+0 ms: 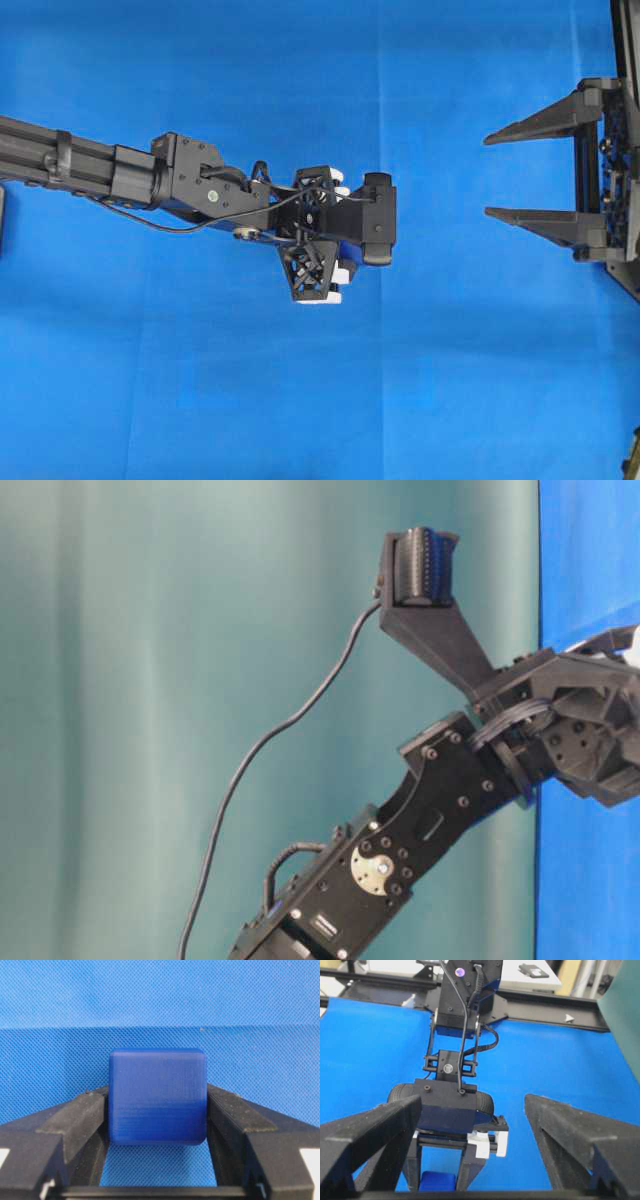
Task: Handover the blue block to the right arm after grasping it with the left arm, then place it in the designated position.
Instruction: 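Lift the blue cube with the left gripper and raise it upward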
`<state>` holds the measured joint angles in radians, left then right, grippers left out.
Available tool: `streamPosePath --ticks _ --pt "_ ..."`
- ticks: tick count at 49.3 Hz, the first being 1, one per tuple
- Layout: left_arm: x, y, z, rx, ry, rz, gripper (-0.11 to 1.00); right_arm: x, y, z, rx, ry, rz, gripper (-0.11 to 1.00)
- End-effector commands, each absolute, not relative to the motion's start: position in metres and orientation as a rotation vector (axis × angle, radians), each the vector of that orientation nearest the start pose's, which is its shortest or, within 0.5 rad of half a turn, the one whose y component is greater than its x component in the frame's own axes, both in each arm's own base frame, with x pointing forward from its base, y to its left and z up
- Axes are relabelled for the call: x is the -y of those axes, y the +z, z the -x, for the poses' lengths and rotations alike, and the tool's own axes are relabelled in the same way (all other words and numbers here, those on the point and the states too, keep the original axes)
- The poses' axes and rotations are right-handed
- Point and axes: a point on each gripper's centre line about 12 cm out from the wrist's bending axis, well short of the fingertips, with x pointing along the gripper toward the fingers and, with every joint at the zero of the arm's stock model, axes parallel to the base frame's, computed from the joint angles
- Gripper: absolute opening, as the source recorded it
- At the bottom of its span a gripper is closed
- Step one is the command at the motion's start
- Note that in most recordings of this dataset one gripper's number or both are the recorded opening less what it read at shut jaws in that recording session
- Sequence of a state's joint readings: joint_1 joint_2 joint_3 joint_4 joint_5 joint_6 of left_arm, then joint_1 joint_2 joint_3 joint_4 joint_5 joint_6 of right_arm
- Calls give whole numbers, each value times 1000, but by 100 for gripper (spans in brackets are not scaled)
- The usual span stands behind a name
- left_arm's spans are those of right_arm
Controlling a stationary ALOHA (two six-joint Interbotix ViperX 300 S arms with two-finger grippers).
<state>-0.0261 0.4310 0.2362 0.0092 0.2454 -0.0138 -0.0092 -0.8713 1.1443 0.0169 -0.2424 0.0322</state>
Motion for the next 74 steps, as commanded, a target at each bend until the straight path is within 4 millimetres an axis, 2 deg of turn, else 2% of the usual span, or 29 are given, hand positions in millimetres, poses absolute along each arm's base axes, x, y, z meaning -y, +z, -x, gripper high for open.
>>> streamPosePath --ticks 1,9,36,59,74 --pt "14 114 -494 -867 -23 -11 49 3 289 -218 -12 -16 -52 98" --pt "15 137 -490 -851 -29 -17 49 3 288 -218 -12 -16 -50 98" --pt "16 268 -462 -741 -29 -13 49 3 289 -218 -12 -16 -50 98" --pt "13 324 -465 -717 -22 -31 49 3 289 -218 -12 -16 -50 98" --pt "12 332 -465 -719 -19 -30 49 3 289 -218 -10 -15 -50 98"
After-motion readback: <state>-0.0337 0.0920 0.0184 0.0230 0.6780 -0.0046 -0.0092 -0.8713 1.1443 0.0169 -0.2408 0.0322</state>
